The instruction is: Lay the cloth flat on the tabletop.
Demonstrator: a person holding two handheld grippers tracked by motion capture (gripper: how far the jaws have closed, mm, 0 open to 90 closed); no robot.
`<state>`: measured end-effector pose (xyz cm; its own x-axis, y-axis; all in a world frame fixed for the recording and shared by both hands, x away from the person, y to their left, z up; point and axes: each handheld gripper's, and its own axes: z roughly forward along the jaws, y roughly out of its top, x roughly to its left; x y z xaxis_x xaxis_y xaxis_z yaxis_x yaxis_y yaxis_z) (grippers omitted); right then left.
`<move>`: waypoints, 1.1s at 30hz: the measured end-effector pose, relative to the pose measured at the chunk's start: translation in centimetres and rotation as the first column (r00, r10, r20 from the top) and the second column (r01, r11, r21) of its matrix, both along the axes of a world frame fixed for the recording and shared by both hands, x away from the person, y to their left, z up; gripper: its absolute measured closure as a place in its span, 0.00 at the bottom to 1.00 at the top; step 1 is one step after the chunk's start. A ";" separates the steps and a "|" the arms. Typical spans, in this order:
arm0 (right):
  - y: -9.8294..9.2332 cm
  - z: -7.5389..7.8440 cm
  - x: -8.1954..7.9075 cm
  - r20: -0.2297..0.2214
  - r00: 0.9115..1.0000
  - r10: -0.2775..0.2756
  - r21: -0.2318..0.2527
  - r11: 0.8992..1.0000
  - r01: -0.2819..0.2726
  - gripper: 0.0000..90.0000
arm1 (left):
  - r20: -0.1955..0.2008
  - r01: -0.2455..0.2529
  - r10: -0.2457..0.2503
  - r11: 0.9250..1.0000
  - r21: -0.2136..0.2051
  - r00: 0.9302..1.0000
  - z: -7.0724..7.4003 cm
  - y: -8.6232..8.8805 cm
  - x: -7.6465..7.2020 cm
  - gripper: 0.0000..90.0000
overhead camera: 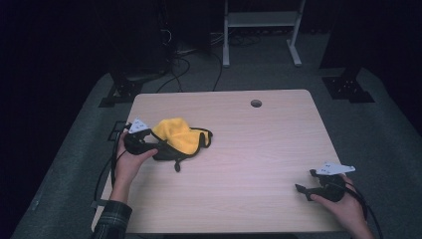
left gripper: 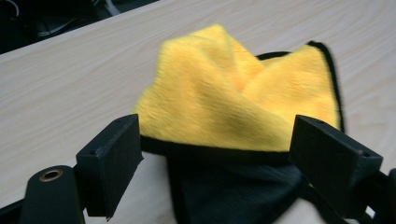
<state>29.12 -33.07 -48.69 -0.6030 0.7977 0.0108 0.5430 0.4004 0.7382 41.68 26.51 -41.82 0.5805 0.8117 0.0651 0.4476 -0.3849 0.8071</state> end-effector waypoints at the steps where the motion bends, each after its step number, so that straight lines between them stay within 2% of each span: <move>1: 0.0 0.0 0.0 0.000 1.000 0.000 0.000 1.000 0.000 0.17 | 0.003 -0.006 0.006 1.000 0.007 1.000 -0.1 0.0 0.4 0.18; 3: 0.0 0.0 0.0 -0.001 1.000 -0.001 0.000 1.000 0.001 0.17 | 0.008 -0.017 0.017 1.000 0.005 1.000 -0.3 0.2 1.1 0.20; 5: 0.0 0.0 0.0 -0.001 1.000 -0.001 0.000 1.000 0.001 0.17 | -0.003 -0.018 0.018 1.000 -0.004 1.000 -0.5 0.4 1.6 0.25; 7: 0.0 0.0 0.0 -0.001 1.000 -0.001 0.000 1.000 0.001 0.17 | -0.006 -0.026 0.025 0.999 -0.024 1.000 -0.9 0.6 1.9 0.34; 10: 0.0 0.0 0.0 0.000 1.000 -0.001 0.000 1.000 0.001 0.17 | -0.029 -0.021 0.020 0.999 -0.039 0.999 -1.1 0.9 1.9 0.56; 12: 0.0 0.0 0.0 0.000 1.000 -0.001 0.000 1.000 0.001 0.17 | -0.051 -0.024 0.021 0.997 -0.066 0.998 -1.2 1.1 1.7 0.74; 14: 0.0 0.0 0.0 -0.001 1.000 -0.001 0.000 1.000 0.001 0.17 | -0.091 -0.022 0.014 0.996 -0.090 0.996 -1.2 1.2 1.5 0.90; 18: 0.0 0.0 0.0 0.000 1.000 -0.001 0.000 1.000 0.001 0.17 | -0.113 -0.020 0.007 0.993 -0.120 0.994 -0.8 0.9 1.2 0.95; 23: 0.0 0.0 0.0 0.000 1.000 -0.001 0.000 1.000 0.001 0.17 | -0.113 0.044 -0.063 0.986 -0.161 0.992 0.2 -0.3 0.4 0.95; 26: 0.0 0.0 0.0 -0.001 1.000 -0.001 0.000 1.000 0.001 0.17 | -0.097 0.095 -0.116 0.976 -0.198 0.988 1.3 -1.3 -0.2 0.95; 27: 0.0 0.0 0.0 -0.001 1.000 -0.001 0.000 1.000 0.001 0.17 | -0.086 0.126 -0.148 0.967 -0.221 0.985 1.9 -1.9 -0.5 0.95; 28: 0.0 0.0 0.0 -0.001 1.000 -0.001 0.000 1.000 0.001 0.17 | -0.086 0.137 -0.160 0.963 -0.233 0.983 2.2 -2.2 -0.7 0.95; 31: 0.0 0.0 0.0 -0.001 1.000 -0.001 0.000 1.000 0.001 0.17 | -0.062 0.190 -0.211 0.950 -0.247 0.976 3.3 -3.6 -1.3 0.96; 32: 0.0 0.0 0.0 -0.001 1.000 -0.001 0.000 1.000 0.001 0.17 | -0.056 0.207 -0.228 0.946 -0.251 0.972 3.6 -4.2 -1.5 0.96; 33: 0.0 0.0 0.0 -0.001 1.000 -0.001 0.000 1.000 0.001 0.17 | -0.043 0.245 -0.264 0.937 -0.249 0.964 4.2 -5.5 -2.0 0.96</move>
